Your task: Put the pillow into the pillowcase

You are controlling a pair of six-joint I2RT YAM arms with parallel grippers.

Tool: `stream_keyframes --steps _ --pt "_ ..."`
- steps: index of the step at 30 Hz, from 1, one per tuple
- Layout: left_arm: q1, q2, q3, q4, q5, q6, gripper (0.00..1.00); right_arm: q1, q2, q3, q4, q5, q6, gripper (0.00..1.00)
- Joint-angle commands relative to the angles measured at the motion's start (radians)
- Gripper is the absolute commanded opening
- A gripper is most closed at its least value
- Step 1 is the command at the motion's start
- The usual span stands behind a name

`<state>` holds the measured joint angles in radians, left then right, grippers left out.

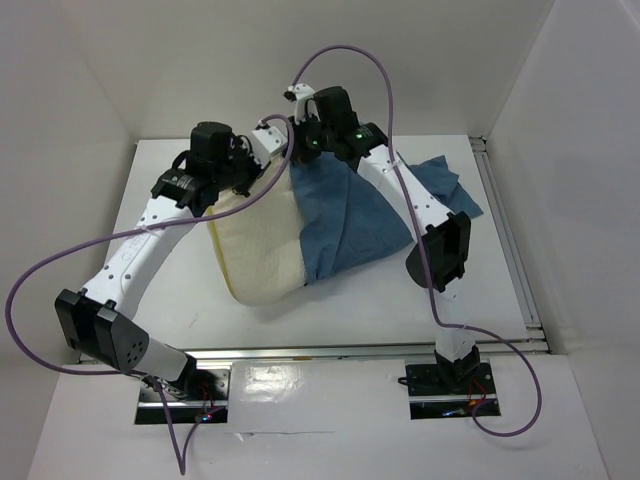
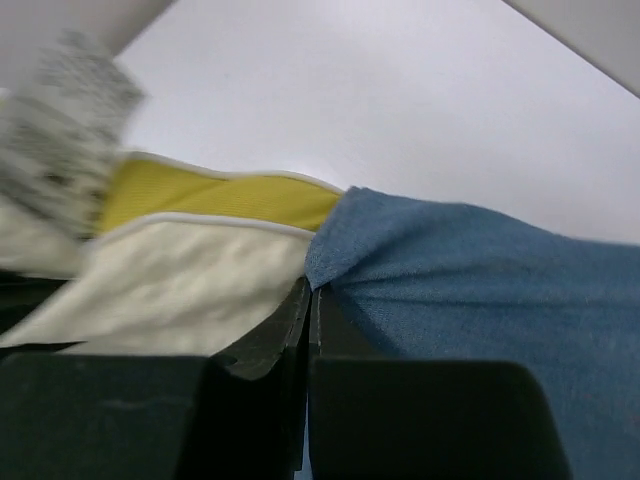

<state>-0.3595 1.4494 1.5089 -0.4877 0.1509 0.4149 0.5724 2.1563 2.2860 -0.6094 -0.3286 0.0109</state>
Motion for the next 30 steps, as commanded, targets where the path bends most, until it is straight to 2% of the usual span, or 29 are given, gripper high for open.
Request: stream_keyframes --steps 1,5,16,20,23,30 --pt "-0.025 -0.014 0.020 0.179 0.027 -0.010 0.00 0.104 -0.107 0.055 0.082 -0.214 0.050 0.00" --pt "-0.047 0.019 0.049 0.212 -0.010 -0.040 0.00 0.148 -0.107 0.142 0.082 -0.274 0.095 0.00" --pt "-0.094 0.019 0.088 0.282 -0.036 -0.102 0.00 0.158 -0.116 0.173 0.161 -0.349 0.185 0.00" --pt "-0.105 -0.003 0.066 0.270 -0.004 -0.134 0.00 0.133 -0.116 0.173 0.171 -0.316 0.185 0.00" --pt "-0.114 -0.041 0.010 0.259 0.044 -0.159 0.00 0.069 -0.116 0.152 0.191 -0.305 0.257 0.00" --pt "-0.144 -0.089 -0.098 0.268 0.099 -0.197 0.00 0.098 -0.135 0.133 0.237 -0.340 0.305 0.00"
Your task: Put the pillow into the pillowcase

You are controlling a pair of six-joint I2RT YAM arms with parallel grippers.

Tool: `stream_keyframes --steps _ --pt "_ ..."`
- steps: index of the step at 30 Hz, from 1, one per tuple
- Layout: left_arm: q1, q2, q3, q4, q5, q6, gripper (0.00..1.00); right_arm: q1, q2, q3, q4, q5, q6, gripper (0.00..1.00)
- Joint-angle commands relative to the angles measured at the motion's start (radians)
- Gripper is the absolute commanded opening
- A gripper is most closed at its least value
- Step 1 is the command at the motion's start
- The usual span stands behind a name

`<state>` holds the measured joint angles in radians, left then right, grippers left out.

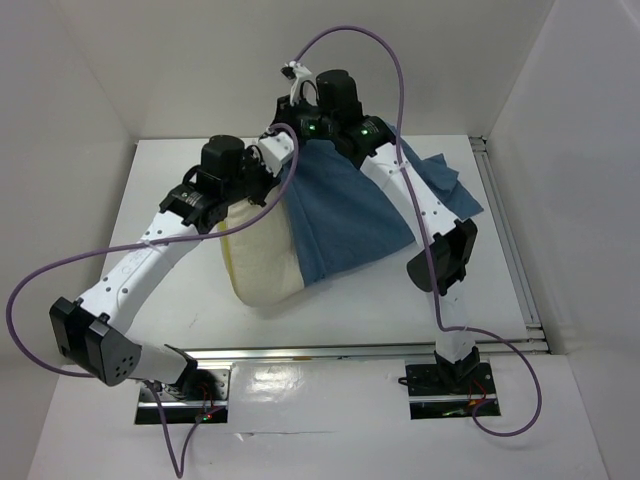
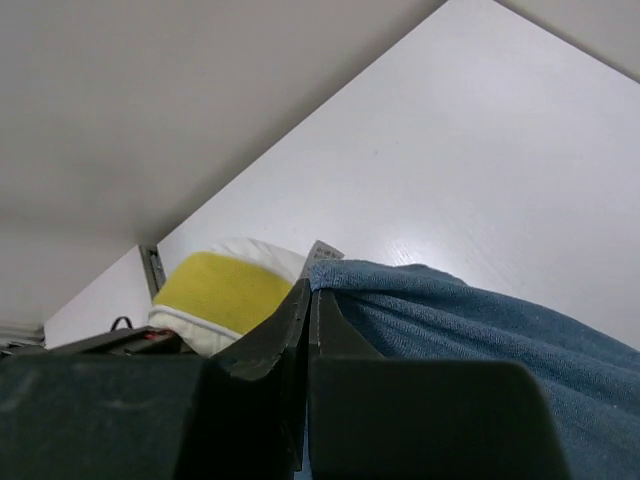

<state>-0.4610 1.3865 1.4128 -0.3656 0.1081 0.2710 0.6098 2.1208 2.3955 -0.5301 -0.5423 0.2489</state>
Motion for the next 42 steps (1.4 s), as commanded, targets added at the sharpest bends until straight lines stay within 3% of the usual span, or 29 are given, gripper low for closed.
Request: stream_keyframes --steps 1,4,6,7,9,13,18,21,24,26,29,33,38,42 --pt "-0.042 -0.026 -0.002 0.146 0.151 -0.068 0.00 0.080 -0.099 0.024 0.157 -0.136 0.078 0.00" --pt "-0.042 -0.003 -0.002 0.169 0.151 -0.090 0.00 0.099 -0.108 0.024 0.167 -0.137 0.069 0.01" --pt "-0.042 0.011 -0.002 0.169 0.125 -0.099 0.00 0.099 -0.108 0.015 0.153 -0.104 0.060 0.11" --pt "-0.042 0.020 -0.002 0.169 0.116 -0.108 0.00 0.082 -0.117 0.002 0.141 -0.079 0.059 0.20" --pt "-0.042 0.020 -0.029 0.183 0.090 -0.119 0.00 0.051 -0.128 -0.016 0.140 -0.035 0.059 0.60" --pt "-0.033 0.029 -0.093 0.212 -0.002 -0.144 0.00 -0.008 -0.172 -0.038 0.107 0.108 0.001 0.84" --pt "0.031 0.114 -0.141 0.241 -0.142 -0.196 0.00 -0.137 -0.272 -0.127 0.116 0.192 -0.088 0.85" --pt "0.100 0.222 -0.056 0.183 -0.211 -0.251 0.48 -0.206 -0.315 -0.148 0.085 0.225 -0.135 0.87" --pt "0.206 0.295 0.017 0.122 -0.151 -0.322 0.95 -0.258 -0.378 -0.211 0.062 0.237 -0.169 0.87" --pt "0.249 0.324 0.073 0.076 -0.090 -0.311 1.00 -0.268 -0.416 -0.281 0.052 0.237 -0.189 0.87" --pt "0.272 0.291 0.086 0.035 0.023 -0.207 1.00 -0.291 -0.484 -0.352 -0.001 0.237 -0.212 0.85" --pt "0.239 0.175 0.075 -0.157 0.209 0.111 0.98 -0.300 -0.565 -0.485 -0.083 0.206 -0.221 0.84" --pt "0.148 -0.024 -0.102 -0.335 0.260 0.473 1.00 -0.300 -0.643 -0.654 -0.140 0.174 -0.243 0.83" --pt "0.101 -0.220 -0.305 -0.365 0.251 0.702 1.00 -0.309 -0.664 -0.710 -0.159 0.160 -0.269 0.83"
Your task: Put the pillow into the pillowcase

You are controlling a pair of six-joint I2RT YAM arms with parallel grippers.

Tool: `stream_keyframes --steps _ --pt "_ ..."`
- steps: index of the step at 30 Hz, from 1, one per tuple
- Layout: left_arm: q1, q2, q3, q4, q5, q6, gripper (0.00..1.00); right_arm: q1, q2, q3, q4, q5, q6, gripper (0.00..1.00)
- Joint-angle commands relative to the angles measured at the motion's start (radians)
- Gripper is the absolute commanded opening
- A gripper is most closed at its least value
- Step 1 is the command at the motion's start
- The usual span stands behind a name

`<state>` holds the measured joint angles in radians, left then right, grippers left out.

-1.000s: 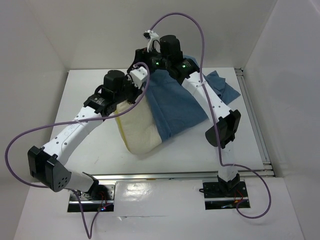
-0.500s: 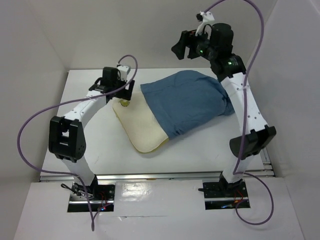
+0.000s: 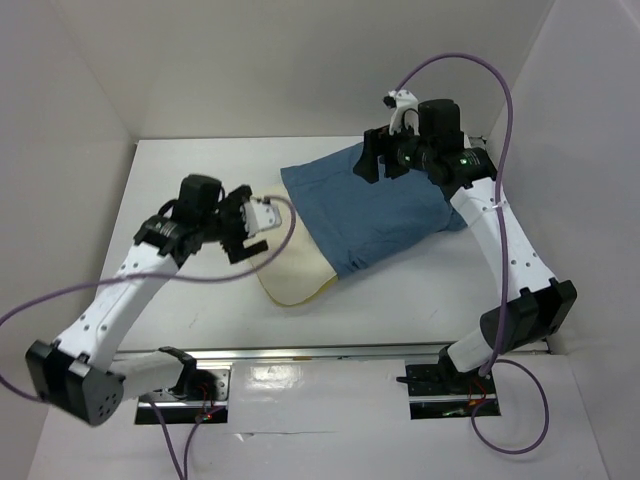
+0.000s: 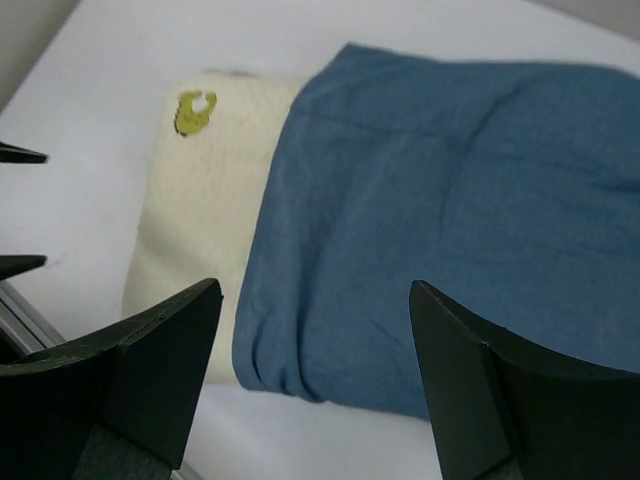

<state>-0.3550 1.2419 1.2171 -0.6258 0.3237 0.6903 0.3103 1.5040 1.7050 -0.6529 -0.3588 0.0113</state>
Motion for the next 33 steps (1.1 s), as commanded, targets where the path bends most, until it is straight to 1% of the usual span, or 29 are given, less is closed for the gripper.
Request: stream_keyframes --steps 1,2,3,4,5,6,9,10,12,16,20,24,25,26,28,29,31,32,33 --pt "-0.015 -0.163 -0.155 -0.080 0.035 0.331 1.00 -0.019 -0.047 -0.019 -0.036 -0.023 -0.045 0.83" --pt "-0.025 -0.209 -0.256 -0.066 0.035 0.380 1.00 -0.019 -0.047 -0.031 -0.036 -0.023 -0.045 0.83" --pt "-0.025 -0.258 -0.308 -0.048 0.035 0.476 1.00 -0.019 -0.047 -0.045 -0.036 -0.023 -0.056 0.83" --pt "-0.025 -0.309 -0.362 -0.023 0.035 0.517 1.00 -0.030 -0.047 -0.045 -0.036 -0.034 -0.056 0.83" --pt "-0.035 -0.408 -0.463 0.033 0.044 0.555 1.00 -0.030 -0.047 -0.059 -0.036 -0.034 -0.056 0.83" --pt "-0.035 -0.453 -0.509 0.053 0.055 0.633 1.00 -0.030 -0.047 -0.059 -0.036 -0.034 -0.056 0.83" --pt "-0.035 -0.576 -0.641 0.127 0.112 0.686 1.00 -0.030 -0.047 -0.077 -0.036 -0.046 -0.065 0.83" --pt "-0.035 -0.587 -0.659 0.127 0.127 0.708 1.00 -0.040 -0.047 -0.077 -0.036 -0.057 -0.065 0.82" --pt "-0.035 -0.587 -0.668 0.094 0.175 0.726 1.00 -0.040 -0.037 -0.077 -0.036 -0.057 -0.065 0.82" --pt "-0.035 -0.535 -0.679 0.094 0.235 0.735 1.00 -0.040 -0.018 -0.087 -0.036 -0.057 -0.065 0.82" --pt "-0.035 -0.483 -0.702 0.132 0.290 0.794 1.00 -0.040 0.004 -0.087 -0.027 -0.077 -0.056 0.82" --pt "-0.035 -0.371 -0.670 0.141 0.324 0.796 1.00 -0.040 0.036 -0.068 -0.027 -0.077 -0.047 0.82" --pt "-0.035 -0.307 -0.644 0.162 0.324 0.796 1.00 -0.040 0.036 -0.055 -0.027 -0.077 -0.047 0.82" --pt "-0.035 -0.277 -0.633 0.181 0.333 0.776 1.00 -0.040 0.045 -0.054 -0.027 -0.077 -0.047 0.82" --pt "-0.035 -0.228 -0.623 0.248 0.333 0.743 1.00 -0.040 0.056 -0.044 -0.027 -0.077 -0.047 0.82" --pt "-0.035 -0.204 -0.623 0.347 0.333 0.726 1.00 -0.040 0.056 -0.044 -0.027 -0.077 -0.047 0.82" --pt "-0.035 -0.203 -0.668 0.466 0.333 0.709 1.00 -0.040 0.056 -0.044 -0.027 -0.077 -0.047 0.82" --pt "-0.035 -0.203 -0.721 0.588 0.333 0.719 1.00 -0.040 0.065 -0.053 -0.027 -0.077 -0.037 0.82" --pt "-0.035 -0.203 -0.747 0.645 0.333 0.719 1.00 -0.040 0.065 -0.053 -0.027 -0.077 -0.037 0.82"
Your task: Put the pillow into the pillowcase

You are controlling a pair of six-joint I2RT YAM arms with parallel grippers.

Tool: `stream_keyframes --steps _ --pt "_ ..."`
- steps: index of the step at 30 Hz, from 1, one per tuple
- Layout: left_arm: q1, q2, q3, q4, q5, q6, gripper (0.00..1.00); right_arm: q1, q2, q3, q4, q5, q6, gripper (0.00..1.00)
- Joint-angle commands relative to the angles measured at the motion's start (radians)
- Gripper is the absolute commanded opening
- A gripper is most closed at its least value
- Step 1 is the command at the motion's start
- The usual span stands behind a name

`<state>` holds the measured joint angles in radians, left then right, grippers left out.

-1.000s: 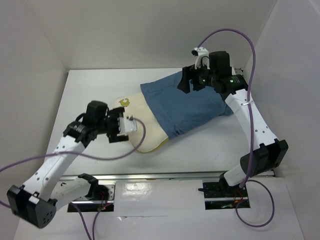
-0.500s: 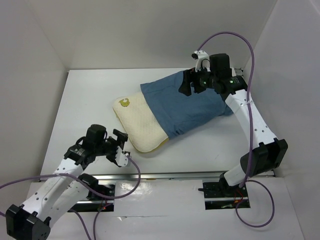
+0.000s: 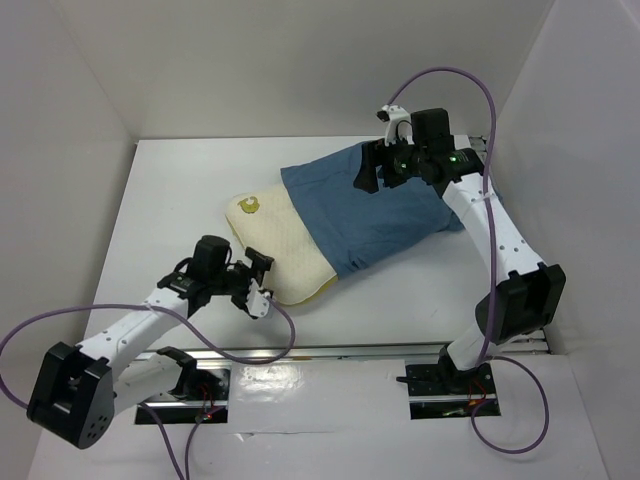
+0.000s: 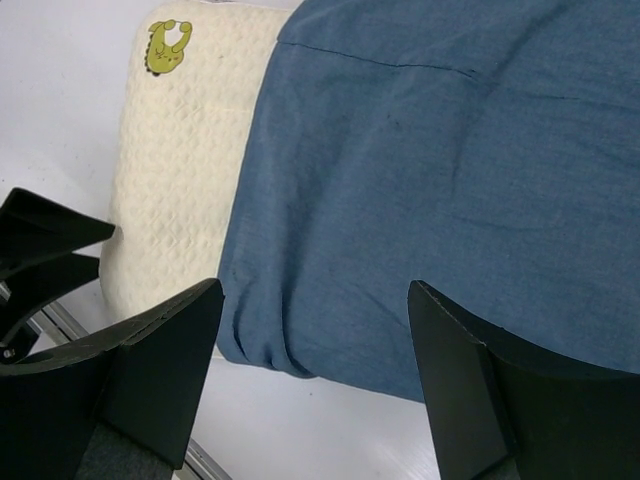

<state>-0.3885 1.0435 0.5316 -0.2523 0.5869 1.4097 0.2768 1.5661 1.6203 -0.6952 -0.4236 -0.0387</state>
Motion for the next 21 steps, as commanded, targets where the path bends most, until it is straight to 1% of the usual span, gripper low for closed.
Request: stream_keyframes --steps 1,4,6,9,11,14,16,18,21 --pt "-0.001 -0.005 -0.085 0.319 0.070 0.017 1.00 -0.007 0.003 0.032 0.016 -0.012 0.013 0.82" --pt "-0.001 0.027 -0.140 0.460 0.079 0.035 1.00 -0.007 0.014 0.032 0.016 0.000 0.013 0.82" --pt "-0.001 0.046 -0.153 0.488 0.088 0.058 1.00 -0.007 0.023 0.032 0.016 0.000 0.013 0.82" --pt "0.010 0.087 -0.142 0.469 0.129 0.090 1.00 -0.007 0.041 0.052 0.016 0.000 0.013 0.82" --pt "0.037 0.107 -0.142 0.469 0.155 0.136 1.00 -0.007 0.061 0.061 0.016 0.000 0.013 0.82" --pt "0.046 0.151 -0.153 0.498 0.183 0.189 1.00 -0.007 0.071 0.073 0.016 0.000 0.013 0.82" --pt "0.069 0.187 -0.153 0.486 0.223 0.245 1.00 -0.007 0.080 0.082 0.016 0.000 0.013 0.82" --pt "0.069 0.208 -0.153 0.476 0.254 0.285 1.00 -0.007 0.089 0.082 0.007 0.000 0.013 0.82" --pt "0.079 0.246 -0.162 0.479 0.266 0.337 1.00 -0.007 0.089 0.082 0.006 -0.009 0.013 0.82"
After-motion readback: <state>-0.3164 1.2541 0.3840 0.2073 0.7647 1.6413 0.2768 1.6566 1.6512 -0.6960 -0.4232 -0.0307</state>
